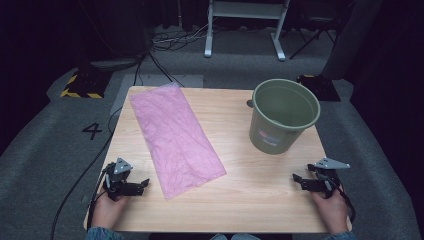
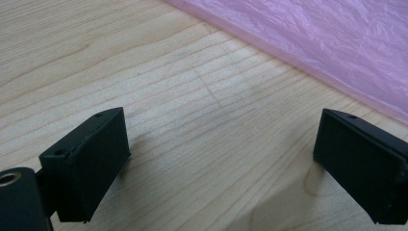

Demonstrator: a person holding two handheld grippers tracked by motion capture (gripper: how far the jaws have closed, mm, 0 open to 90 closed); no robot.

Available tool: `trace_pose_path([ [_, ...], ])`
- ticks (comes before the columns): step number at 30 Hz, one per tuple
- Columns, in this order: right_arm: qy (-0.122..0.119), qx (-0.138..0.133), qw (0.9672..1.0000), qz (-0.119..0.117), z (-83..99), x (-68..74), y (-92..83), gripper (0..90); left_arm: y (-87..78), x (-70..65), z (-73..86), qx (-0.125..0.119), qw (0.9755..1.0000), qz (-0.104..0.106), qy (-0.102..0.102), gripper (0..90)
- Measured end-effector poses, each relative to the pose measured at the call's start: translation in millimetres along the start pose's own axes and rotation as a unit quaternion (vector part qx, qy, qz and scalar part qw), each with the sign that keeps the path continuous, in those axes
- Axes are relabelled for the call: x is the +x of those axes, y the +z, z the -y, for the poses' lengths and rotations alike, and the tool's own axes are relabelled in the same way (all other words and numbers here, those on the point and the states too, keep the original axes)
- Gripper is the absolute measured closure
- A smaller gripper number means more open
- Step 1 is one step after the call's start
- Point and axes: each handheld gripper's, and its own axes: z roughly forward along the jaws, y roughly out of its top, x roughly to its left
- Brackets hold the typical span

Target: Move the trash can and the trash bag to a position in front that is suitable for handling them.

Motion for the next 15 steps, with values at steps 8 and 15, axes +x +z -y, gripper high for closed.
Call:
trace_pose_path([
  [8,0.003,0.019,0.9998,0.003,-4.9,4.5,-6.4,45.3,-4.1,1.5,-2.9,0.001,1.0,-0.003,-0.008,17.0],
  [15,0.005,-0.004,0.9999,0.011,-9.6,1.8,-17.5,46.2,-10.7,3.3,-5.7,-0.018,0.9997,-0.009,-0.012,21.1],
])
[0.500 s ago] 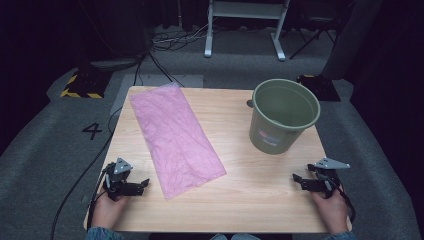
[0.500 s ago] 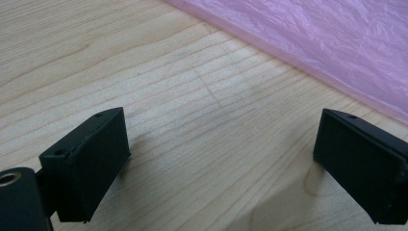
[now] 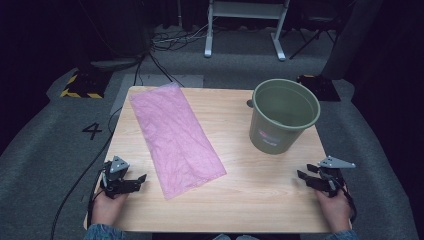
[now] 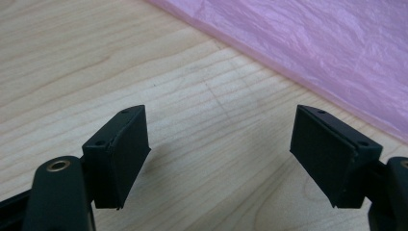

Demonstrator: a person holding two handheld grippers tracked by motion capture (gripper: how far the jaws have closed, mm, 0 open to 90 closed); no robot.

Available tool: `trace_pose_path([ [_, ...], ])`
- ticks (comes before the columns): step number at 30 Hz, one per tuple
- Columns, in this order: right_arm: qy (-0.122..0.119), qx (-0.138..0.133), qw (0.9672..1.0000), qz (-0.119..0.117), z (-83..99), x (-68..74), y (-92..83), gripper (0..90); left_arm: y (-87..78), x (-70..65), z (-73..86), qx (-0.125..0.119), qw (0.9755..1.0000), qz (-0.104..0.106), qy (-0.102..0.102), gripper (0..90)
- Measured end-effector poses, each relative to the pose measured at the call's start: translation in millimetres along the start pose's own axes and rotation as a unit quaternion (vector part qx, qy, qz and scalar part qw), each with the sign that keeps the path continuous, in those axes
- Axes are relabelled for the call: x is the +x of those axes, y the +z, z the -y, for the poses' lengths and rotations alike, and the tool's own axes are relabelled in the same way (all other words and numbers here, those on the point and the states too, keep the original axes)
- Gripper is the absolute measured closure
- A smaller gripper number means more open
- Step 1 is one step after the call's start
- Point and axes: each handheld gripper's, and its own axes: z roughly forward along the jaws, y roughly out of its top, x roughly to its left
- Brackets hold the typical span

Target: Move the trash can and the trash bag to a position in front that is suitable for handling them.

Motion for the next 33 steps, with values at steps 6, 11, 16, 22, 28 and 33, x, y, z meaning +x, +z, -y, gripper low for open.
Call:
trace_pose_path([
  [6,0.019,-0.013,0.9997,-0.003,-6.0,-5.0,-8.9,45.9,-3.7,-2.0,-1.9,-0.008,1.0,-0.002,0.005,23.1],
  [11,0.019,-0.017,0.9996,-0.009,-21.1,-6.2,-15.3,44.4,-10.3,-3.6,-1.5,-0.026,0.9996,0.006,-0.005,24.3],
  [16,0.01,-0.05,0.9987,-0.007,-51.2,-13.2,-33.9,42.1,-17.3,-4.2,-0.3,-0.041,0.9991,0.011,-0.008,24.6],
  [22,0.003,-0.069,0.9975,-0.016,-78.5,-30.9,-49.0,41.8,-22.0,-4.8,3.5,-0.047,0.9984,0.022,-0.021,23.5],
  [28,0.006,-0.096,0.9952,-0.014,-114.0,-46.6,-64.5,41.7,-19.2,-2.7,6.3,-0.016,0.9994,0.007,-0.029,24.3],
  [33,0.006,-0.121,0.9926,0.001,-148.7,-55.8,-70.1,40.5,-17.7,-6.2,4.3,-0.019,0.9997,0.008,-0.011,24.5],
])
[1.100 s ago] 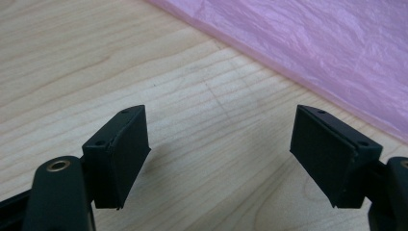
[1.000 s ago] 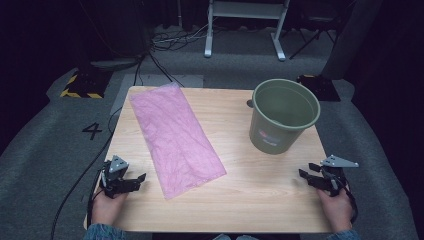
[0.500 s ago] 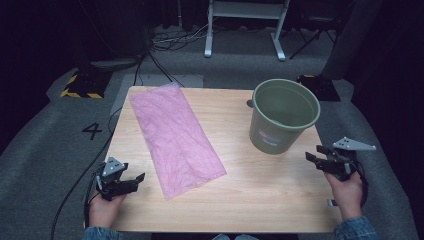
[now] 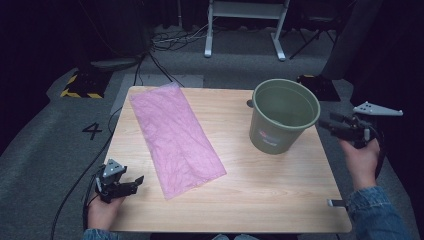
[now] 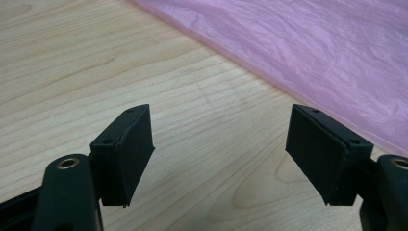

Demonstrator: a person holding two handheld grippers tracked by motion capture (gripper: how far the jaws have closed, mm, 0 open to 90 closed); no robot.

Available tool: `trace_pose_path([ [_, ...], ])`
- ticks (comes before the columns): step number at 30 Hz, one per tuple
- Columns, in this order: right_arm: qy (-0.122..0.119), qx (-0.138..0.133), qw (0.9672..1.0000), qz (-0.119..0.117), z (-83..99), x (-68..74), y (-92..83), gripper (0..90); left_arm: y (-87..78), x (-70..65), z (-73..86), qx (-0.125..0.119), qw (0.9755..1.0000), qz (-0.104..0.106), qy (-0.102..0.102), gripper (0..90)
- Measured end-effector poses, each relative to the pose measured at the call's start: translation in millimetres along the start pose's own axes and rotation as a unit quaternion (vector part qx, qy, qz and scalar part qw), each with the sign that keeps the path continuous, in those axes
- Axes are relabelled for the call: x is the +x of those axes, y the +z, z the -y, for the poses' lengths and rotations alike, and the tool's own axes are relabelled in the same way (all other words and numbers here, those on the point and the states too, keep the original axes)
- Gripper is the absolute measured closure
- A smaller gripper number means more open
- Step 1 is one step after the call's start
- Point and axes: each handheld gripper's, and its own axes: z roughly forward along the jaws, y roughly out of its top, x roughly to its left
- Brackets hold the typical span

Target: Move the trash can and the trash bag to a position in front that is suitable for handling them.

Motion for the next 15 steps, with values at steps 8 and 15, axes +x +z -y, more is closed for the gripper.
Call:
trace_pose_path([
  [8,-0.015,0.004,0.9997,0.021,-17.2,-5.9,32.5,39.0,1.3,1.3,1.6,0.001,1.0,0.002,0.001,24.4],
  [15,-0.018,0.028,0.9989,0.033,-19.9,-9.2,62.6,38.7,3.8,0.7,1.6,0.013,0.9999,0.002,0.0,24.7],
])
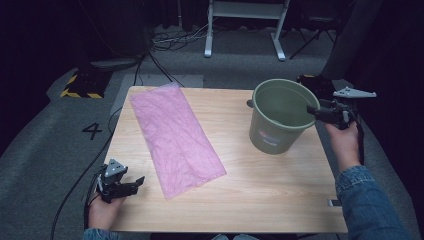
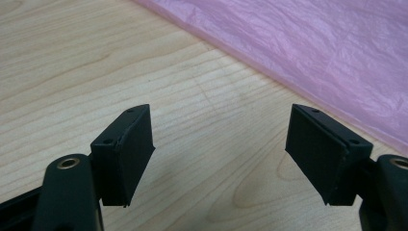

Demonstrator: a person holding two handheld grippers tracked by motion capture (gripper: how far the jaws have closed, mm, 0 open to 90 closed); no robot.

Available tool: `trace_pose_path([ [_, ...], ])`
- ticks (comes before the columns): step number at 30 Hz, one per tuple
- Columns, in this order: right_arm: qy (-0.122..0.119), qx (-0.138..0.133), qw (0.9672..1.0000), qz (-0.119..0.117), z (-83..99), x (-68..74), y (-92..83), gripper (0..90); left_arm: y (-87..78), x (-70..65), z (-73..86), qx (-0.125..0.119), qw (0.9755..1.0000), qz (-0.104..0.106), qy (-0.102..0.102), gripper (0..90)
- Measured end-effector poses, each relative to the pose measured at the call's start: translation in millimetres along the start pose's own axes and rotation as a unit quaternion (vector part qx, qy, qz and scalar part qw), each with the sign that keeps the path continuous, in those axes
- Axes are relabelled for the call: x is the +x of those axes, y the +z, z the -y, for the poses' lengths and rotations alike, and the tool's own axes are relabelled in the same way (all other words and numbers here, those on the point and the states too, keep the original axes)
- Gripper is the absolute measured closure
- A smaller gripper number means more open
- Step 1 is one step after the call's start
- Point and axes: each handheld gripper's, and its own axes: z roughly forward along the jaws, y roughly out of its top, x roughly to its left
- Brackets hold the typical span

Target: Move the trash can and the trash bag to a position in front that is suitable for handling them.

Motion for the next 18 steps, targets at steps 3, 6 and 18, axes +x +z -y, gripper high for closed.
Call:
trace_pose_path([
  [3,-0.005,0.012,0.9999,0.012,1.4,0.4,8.1,39.6,-0.2,-0.2,0.4,-0.001,1.0,-0.001,0.0,24.7],
  [6,0.011,0.01,0.9999,0.004,4.2,-1.4,9.1,39.5,-1.0,0.4,0.2,-0.003,1.0,0.0,0.002,24.7],
  [18,-0.022,-0.017,0.9985,-0.046,14.5,29.4,-14.1,40.7,3.0,-4.8,-3.3,0.001,1.0,0.002,0.01,24.7],
])
